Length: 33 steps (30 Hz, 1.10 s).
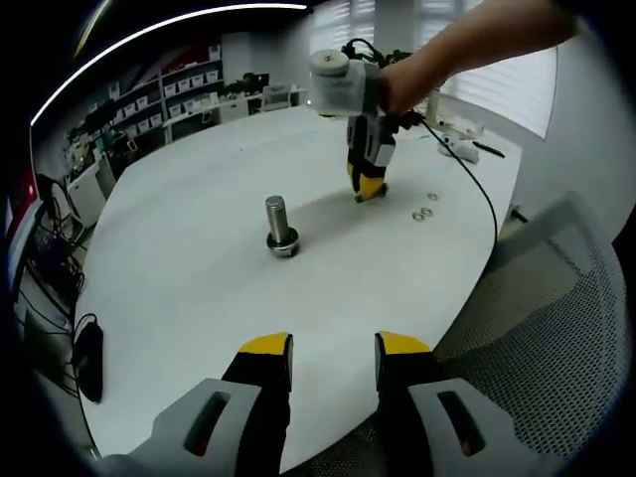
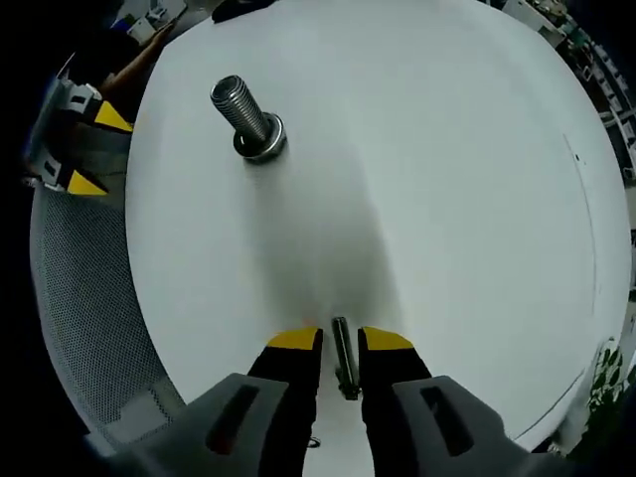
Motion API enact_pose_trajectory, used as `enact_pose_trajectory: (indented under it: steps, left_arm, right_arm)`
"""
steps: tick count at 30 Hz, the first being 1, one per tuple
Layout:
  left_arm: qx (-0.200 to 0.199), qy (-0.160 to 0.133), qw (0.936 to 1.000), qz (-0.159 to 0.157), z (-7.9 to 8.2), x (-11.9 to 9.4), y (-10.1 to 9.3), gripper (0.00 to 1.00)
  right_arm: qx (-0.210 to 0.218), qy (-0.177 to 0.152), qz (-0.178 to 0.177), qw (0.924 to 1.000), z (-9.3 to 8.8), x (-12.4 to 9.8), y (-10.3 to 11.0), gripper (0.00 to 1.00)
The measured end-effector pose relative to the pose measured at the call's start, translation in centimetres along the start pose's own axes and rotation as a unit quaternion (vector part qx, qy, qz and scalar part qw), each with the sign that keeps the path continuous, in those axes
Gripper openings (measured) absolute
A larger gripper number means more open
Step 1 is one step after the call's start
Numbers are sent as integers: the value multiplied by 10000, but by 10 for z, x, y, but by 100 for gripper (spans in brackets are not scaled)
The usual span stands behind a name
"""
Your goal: Place the washer onto the threaded stud by aligning its center hole with the stud, sliding it down to the base, and recovering from edge contact or off-axis alignment until the washer reaches the visible bottom stop.
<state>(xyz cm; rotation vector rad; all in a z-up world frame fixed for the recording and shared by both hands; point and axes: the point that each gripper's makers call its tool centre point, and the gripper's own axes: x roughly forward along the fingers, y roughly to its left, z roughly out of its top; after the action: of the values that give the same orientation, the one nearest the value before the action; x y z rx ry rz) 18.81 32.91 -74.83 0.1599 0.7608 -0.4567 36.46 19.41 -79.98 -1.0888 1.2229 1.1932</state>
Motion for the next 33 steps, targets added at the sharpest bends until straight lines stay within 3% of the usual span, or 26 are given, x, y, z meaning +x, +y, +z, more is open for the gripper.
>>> enact_pose_trajectory:
  steps: [13,19,33]
  left_arm:
    - [-9,12,10000,11,-1,0,1,31]
    - [-5,9,10000,23,-1,0,1,31]
    - [-6,17,10000,31,-1,0,2,31]
  right_arm:
    - [-284,-39,-17,9996,2,4,-2,12]
    - [-736,2,-173,9971,2,3,-2,10]
    - [-337,-419,-197,9984,-6,-7,-1,9]
